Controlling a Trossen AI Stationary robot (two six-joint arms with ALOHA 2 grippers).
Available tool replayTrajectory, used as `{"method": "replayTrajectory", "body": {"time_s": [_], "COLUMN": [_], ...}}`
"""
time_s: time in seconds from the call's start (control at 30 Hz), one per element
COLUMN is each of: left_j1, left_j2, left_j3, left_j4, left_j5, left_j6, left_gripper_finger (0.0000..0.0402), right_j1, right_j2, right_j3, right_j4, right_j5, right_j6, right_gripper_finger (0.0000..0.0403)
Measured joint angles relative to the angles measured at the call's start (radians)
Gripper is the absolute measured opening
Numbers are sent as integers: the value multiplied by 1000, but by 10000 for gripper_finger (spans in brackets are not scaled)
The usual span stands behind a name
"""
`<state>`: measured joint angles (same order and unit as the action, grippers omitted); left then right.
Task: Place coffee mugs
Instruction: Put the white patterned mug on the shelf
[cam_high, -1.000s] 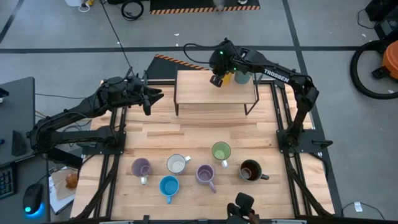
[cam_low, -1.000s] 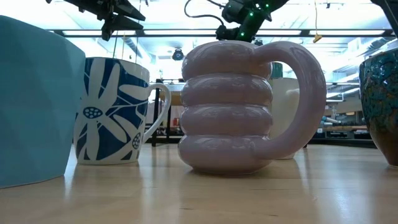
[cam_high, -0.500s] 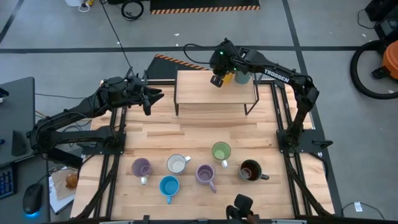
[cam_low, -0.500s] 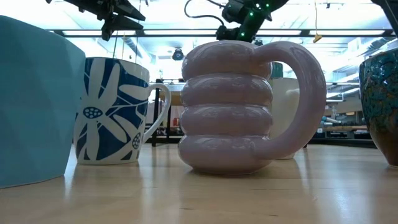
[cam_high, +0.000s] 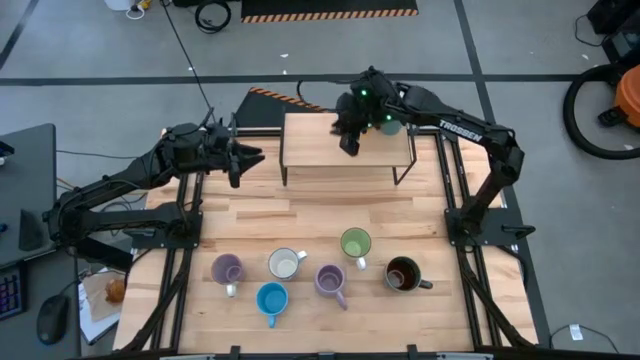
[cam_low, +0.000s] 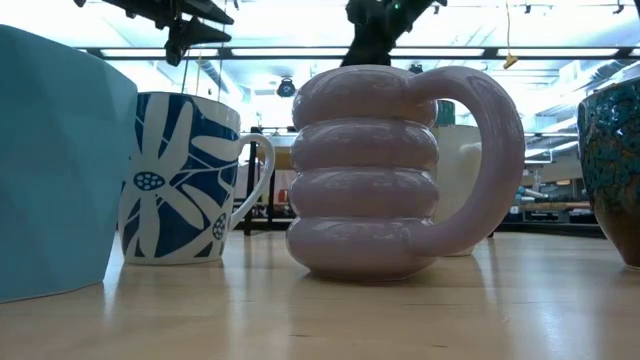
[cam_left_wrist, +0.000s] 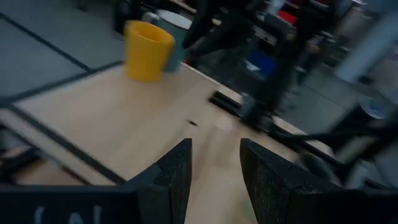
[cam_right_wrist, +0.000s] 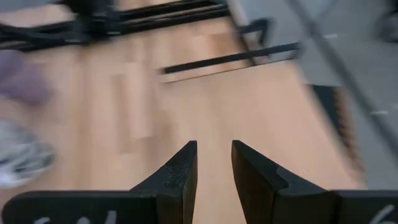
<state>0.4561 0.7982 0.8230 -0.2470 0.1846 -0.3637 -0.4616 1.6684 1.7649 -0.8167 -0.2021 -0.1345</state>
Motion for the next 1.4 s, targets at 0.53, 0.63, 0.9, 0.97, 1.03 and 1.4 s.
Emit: {"method": "replayTrajectory", "body": {"time_s": [0.53,0.63,0.9,0.97,1.03,1.4], "left_j1": [-129,-167,-317,-378,-441,-711], "left_j2": [0,0,1,1,1,212], "left_j3": [1,1,1,1,1,36], "left_j4": [-146,-158,-208,-215,-214,-212], "left_j5": [204,203,200,191,168,118], "left_j6": [-56,-92,-163,-169,-187,-315], "left_gripper_finger": [141,141,141,141,141,141], "right_j1": [292,331,451,485,520,704], "right_j2": [-13,-13,-12,-14,-18,-83], "right_j3": [0,0,0,0,0,0], "right_j4": [-260,-270,-282,-307,-333,-355], "right_j5": [-84,-79,-15,-2,17,143], "right_j6": [330,366,485,505,522,663], "right_gripper_finger": [105,105,105,105,105,105]}}
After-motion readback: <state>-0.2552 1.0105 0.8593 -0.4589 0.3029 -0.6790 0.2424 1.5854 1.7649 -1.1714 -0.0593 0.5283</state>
